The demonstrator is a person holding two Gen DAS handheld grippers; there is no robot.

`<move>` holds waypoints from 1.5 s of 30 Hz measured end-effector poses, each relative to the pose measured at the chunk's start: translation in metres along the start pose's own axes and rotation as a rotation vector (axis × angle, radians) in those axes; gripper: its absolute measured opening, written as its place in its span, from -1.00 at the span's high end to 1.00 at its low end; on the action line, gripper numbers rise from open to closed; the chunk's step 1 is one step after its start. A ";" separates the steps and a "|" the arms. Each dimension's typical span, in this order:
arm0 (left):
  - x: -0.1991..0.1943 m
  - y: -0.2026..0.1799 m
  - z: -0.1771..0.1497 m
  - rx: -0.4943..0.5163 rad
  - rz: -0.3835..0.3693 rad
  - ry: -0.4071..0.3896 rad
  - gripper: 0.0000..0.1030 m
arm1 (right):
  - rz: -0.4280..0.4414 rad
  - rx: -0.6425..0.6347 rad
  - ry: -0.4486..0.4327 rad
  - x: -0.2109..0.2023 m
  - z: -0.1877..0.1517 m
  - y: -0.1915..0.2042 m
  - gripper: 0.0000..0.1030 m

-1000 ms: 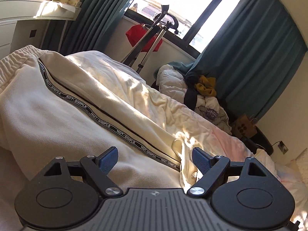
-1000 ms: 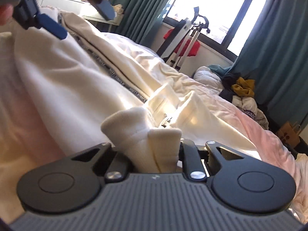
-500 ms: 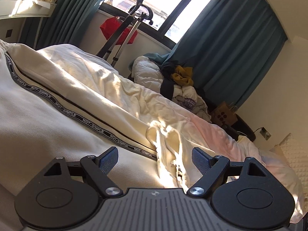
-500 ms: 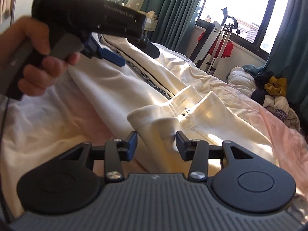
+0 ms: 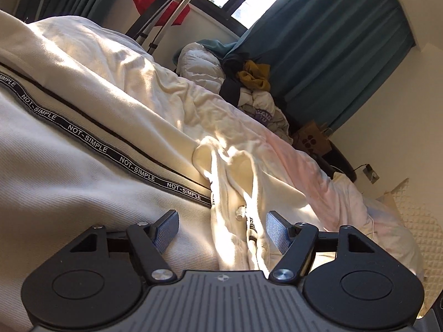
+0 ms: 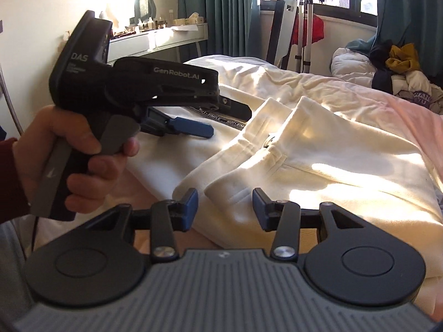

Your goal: Fold clothes

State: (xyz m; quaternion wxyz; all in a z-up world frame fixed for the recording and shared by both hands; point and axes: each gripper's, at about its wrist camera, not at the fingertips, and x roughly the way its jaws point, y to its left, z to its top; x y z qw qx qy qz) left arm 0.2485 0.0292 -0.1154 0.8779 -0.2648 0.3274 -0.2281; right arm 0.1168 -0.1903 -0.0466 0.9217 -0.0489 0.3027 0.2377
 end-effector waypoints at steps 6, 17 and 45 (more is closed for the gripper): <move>0.001 0.005 0.001 -0.042 -0.051 -0.017 -0.47 | 0.054 0.163 -0.003 -0.002 0.006 -0.019 0.66; 0.000 0.016 0.002 -0.129 -0.116 -0.021 -0.57 | 0.130 0.077 -0.162 -0.029 0.016 -0.009 0.72; 0.074 -0.022 0.015 0.188 0.008 0.150 0.02 | 0.101 0.013 0.015 0.001 0.006 0.003 0.71</move>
